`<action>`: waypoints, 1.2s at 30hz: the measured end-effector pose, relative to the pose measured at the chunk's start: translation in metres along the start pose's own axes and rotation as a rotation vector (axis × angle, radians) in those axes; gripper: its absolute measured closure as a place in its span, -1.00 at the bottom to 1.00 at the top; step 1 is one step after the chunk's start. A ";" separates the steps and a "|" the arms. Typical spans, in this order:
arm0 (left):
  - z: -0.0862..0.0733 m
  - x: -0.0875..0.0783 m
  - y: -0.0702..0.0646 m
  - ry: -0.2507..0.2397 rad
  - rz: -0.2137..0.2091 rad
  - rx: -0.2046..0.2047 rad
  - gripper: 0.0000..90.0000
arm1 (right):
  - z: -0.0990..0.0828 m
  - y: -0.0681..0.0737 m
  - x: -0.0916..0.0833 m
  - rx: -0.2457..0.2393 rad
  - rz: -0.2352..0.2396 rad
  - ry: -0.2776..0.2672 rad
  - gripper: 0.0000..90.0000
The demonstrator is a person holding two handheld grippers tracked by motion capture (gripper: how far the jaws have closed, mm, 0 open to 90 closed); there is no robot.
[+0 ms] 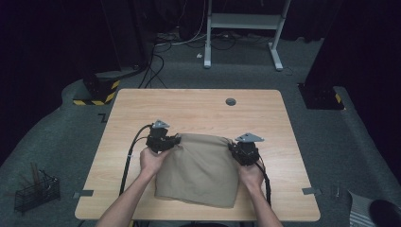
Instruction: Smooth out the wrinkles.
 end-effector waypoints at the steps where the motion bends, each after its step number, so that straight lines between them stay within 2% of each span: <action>1: 0.000 0.001 0.000 0.000 0.000 -0.002 0.80 | 0.000 -0.001 0.001 0.000 -0.002 0.004 0.92; 20: -0.001 0.011 0.008 0.006 -0.001 -0.033 0.80 | -0.001 -0.010 0.016 0.016 -0.019 0.040 0.91; 29: 0.001 0.016 0.012 0.006 0.006 -0.048 0.80 | 0.003 -0.017 0.025 0.048 -0.023 0.045 0.91; 36: 0.002 0.019 0.014 0.014 0.020 -0.041 0.80 | 0.004 -0.020 0.031 0.042 -0.025 0.063 0.91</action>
Point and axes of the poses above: each handheld gripper's, and its own axes: x roughly forward along the jaws, z roughly out of its top, y roughly to its left, the point moved 8 cm from there along x, roughly forward along the jaws, and after that the axes turned 9 degrees about z, right-handed, at the moved point
